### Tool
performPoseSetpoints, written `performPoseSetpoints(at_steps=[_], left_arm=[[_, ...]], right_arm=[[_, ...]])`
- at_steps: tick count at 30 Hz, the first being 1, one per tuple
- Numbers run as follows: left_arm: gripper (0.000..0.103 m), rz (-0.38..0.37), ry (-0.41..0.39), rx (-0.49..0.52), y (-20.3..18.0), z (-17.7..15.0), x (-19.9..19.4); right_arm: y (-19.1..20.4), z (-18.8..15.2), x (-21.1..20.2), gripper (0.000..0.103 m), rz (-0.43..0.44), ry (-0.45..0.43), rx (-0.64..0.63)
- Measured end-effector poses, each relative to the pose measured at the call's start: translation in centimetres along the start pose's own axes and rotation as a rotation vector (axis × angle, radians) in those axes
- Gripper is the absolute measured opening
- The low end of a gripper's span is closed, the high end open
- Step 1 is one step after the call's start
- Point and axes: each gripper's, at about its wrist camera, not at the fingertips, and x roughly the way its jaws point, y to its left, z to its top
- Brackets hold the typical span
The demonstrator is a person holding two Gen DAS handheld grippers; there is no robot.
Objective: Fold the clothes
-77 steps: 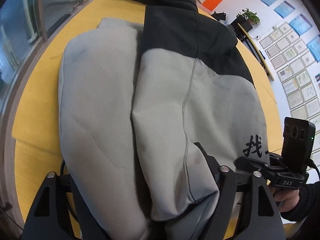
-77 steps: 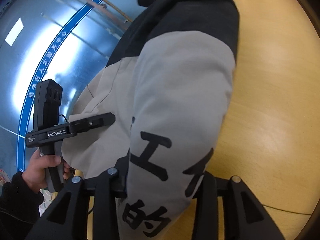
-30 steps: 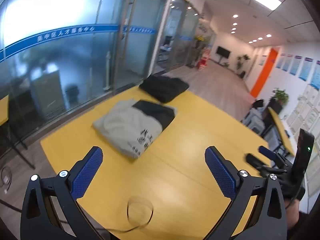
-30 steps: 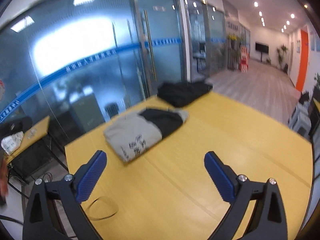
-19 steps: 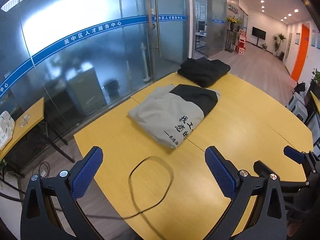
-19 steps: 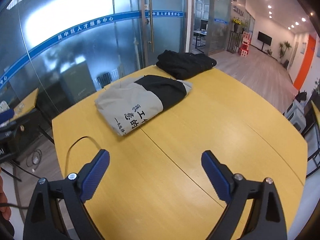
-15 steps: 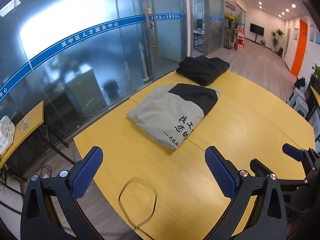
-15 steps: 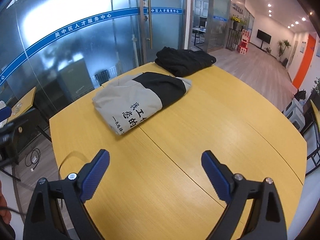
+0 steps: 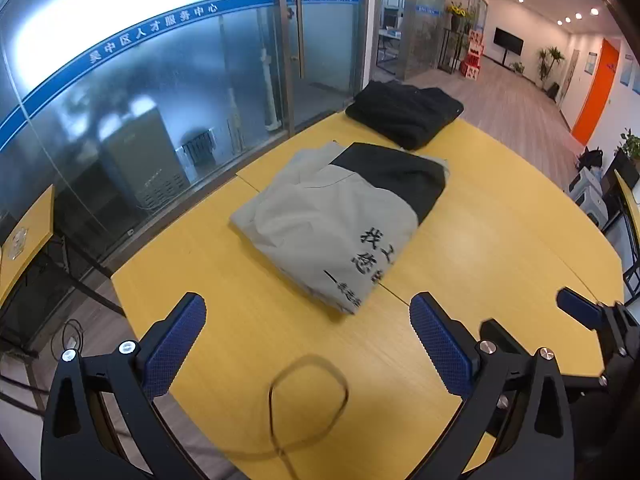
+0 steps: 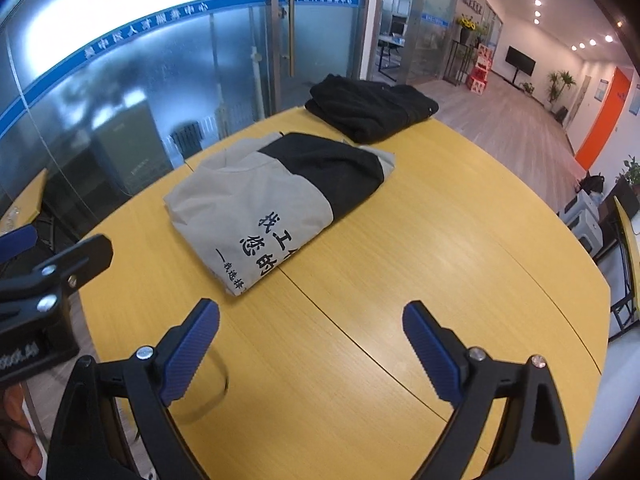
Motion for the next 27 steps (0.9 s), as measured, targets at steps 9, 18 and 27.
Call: performPoseSetpoints(at_steps=[9, 18, 27], left_arm=[[0.103, 0.05, 0.005, 0.158, -0.3, 2.8, 4.0], [0.103, 0.087, 0.013, 0.161, 0.8, 3.5, 4.4], [0.103, 0.062, 0.045, 0.175, 1.4, 3.5, 3.7]], right_arm=[[2.2, 2.7, 4.5, 0.096, -0.025, 0.062, 0.055], [3.3, 3.5, 5.2, 0.096, -0.037, 0.093, 0.075], [3.9, 3.4, 4.3, 0.096, -0.045, 0.097, 0.076]])
